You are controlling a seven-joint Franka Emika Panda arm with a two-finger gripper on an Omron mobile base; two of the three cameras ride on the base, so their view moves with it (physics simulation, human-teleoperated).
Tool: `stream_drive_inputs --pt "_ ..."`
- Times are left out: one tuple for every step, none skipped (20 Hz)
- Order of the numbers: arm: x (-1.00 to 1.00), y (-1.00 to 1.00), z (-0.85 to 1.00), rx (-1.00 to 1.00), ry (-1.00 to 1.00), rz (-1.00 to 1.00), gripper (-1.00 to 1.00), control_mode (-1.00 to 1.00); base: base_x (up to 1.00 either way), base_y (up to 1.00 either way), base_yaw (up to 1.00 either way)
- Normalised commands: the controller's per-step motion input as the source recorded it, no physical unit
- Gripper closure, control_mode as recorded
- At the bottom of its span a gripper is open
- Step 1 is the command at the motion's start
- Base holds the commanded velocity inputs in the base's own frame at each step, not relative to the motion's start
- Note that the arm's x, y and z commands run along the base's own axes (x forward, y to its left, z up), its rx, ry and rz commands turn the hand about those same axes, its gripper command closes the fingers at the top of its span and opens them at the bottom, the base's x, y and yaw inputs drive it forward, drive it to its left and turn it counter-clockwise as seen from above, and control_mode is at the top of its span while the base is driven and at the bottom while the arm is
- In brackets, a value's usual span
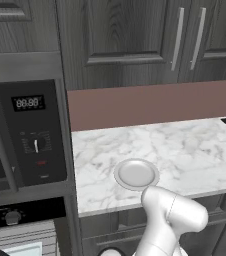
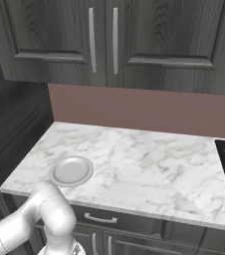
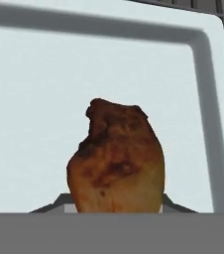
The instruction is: Place the chicken drumstick on the rack of the oven.
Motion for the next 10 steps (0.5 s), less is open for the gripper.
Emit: stream_drive_inputs --pt "0.00 0.00 0.00 0.00 0.00 0.00 -1.00 -1.00 0.00 0.00 0.00" --pt "0.00 0.00 0.00 0.00 0.00 0.00 -1.00 -1.00 0.00 0.00 0.00" --pt "0.00 0.00 0.00 0.00 0.00 0.00 -1.00 -1.00 0.00 0.00 0.00" --pt "0.00 0.00 0.00 0.00 0.00 0.00 -1.00 -1.00 0.00 0.00 0.00" --pt "0.00 0.00 0.00 0.00 -0.04 0.00 -1.00 -1.00 0.00 0.00 0.00" --pt "0.00 0.00 0.00 0.00 -0.04 0.00 -1.00 -1.00 0.00 0.00 0.00" --pt "0.00 0.00 0.02 0.00 -0.04 0.00 -1.00 -1.00 0.00 0.00 0.00" --pt "-0.01 0.00 0.09 0.00 -0.07 0.00 -1.00 -1.00 0.00 0.00 0.00" --pt "-0.11 0.00 0.14 0.00 -0.07 0.00 -1.00 -1.00 0.00 0.00 0.00" --pt "-0.16 0.00 0.31 0.00 -0.03 0.00 -1.00 -1.00 0.00 0.00 0.00"
